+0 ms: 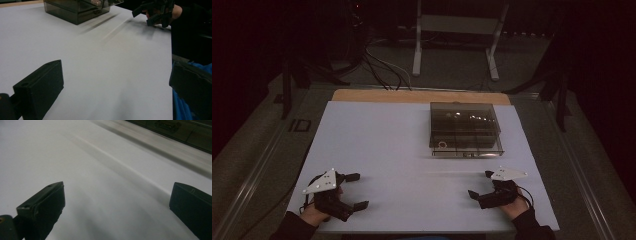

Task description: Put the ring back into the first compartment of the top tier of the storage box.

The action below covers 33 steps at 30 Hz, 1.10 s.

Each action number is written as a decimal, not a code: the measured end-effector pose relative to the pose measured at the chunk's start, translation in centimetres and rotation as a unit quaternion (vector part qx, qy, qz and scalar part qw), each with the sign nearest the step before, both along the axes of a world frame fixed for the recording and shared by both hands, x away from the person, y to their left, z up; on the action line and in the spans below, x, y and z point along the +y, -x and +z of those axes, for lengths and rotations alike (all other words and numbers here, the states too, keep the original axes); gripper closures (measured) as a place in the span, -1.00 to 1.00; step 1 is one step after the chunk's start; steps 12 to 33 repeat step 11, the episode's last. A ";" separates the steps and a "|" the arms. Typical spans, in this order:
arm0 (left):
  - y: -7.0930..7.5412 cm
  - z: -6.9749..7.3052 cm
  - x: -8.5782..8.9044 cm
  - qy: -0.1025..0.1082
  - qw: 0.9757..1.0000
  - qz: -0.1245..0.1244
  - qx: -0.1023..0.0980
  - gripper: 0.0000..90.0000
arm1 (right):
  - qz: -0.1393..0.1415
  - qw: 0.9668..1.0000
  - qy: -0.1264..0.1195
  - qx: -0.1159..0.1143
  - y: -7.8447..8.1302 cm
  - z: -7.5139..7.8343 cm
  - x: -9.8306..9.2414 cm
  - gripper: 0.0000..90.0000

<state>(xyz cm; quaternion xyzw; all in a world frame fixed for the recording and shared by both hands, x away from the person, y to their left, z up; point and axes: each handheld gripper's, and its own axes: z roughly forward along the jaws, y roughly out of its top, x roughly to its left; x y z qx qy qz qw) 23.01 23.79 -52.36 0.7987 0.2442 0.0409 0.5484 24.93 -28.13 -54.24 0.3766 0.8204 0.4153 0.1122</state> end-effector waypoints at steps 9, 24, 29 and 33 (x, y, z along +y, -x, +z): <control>0.0 0.0 0.0 0.000 1.000 0.000 0.000 -0.98 | 0.004 1.000 -0.003 0.001 0.0 0.0 0.2 -1.00; 0.0 0.0 0.0 0.000 1.000 0.001 -0.001 -0.98 | 0.005 1.000 -0.001 0.002 0.0 0.0 0.2 -1.00; 0.0 0.0 0.0 0.000 1.000 0.001 -0.001 -0.98 | 0.005 1.000 -0.001 0.002 0.0 0.0 0.2 -1.00; 0.0 0.0 0.0 0.000 1.000 0.001 -0.001 -0.98 | 0.005 1.000 -0.001 0.002 0.0 0.0 0.2 -1.00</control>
